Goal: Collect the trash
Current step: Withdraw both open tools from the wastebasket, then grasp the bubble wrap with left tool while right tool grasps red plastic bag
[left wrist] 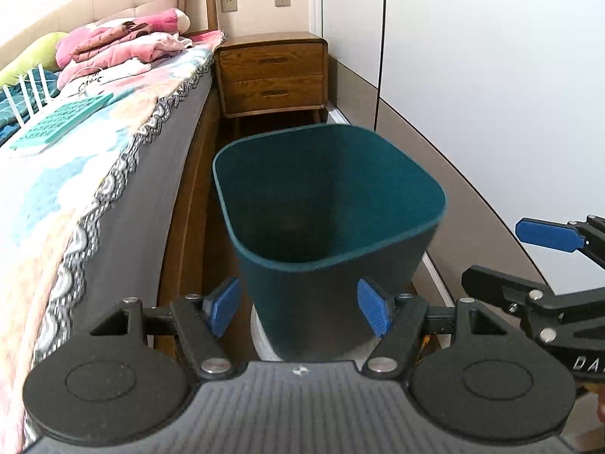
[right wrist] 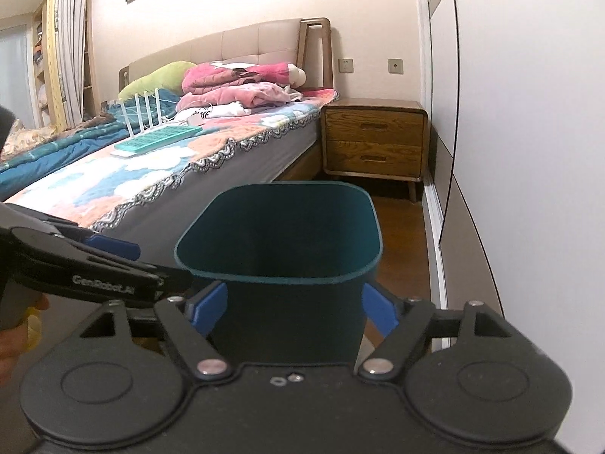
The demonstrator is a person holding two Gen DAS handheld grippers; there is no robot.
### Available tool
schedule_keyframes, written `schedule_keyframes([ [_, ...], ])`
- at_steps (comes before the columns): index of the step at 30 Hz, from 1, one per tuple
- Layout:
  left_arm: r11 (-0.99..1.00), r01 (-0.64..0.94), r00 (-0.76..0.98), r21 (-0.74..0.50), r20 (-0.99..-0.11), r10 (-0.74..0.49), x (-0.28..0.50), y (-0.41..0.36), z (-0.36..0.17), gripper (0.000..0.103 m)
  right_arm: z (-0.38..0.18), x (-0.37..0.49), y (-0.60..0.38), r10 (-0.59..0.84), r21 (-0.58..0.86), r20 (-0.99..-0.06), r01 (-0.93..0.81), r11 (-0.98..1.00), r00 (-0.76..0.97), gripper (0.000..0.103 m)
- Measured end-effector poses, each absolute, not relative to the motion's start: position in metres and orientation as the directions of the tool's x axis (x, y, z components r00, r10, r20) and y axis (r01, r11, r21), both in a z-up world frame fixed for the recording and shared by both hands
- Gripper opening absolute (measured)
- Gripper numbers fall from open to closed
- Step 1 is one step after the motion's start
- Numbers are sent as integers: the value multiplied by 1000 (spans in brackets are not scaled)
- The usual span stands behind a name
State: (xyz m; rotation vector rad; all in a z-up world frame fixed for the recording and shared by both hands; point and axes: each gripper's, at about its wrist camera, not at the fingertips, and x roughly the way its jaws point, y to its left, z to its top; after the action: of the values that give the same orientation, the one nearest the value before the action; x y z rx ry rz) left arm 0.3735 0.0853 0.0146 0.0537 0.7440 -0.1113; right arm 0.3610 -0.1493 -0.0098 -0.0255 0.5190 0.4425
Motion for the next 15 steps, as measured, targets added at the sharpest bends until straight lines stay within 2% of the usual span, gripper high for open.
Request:
schedule_keyframes([
  [3, 993, 122, 721, 1, -687, -88, 357, 90, 2, 80, -22, 348, -155, 402, 107, -494, -405, 908, 771, 85],
  [12, 993, 114, 637, -19, -766, -88, 332, 96, -65, 81, -94, 311, -164, 382, 104, -572, -398, 911, 726, 101],
  [15, 995, 98, 602, -34, -794, -87, 329, 96, -91, 81, -123, 305, -167, 354, 114, -608, -364, 925, 710, 102],
])
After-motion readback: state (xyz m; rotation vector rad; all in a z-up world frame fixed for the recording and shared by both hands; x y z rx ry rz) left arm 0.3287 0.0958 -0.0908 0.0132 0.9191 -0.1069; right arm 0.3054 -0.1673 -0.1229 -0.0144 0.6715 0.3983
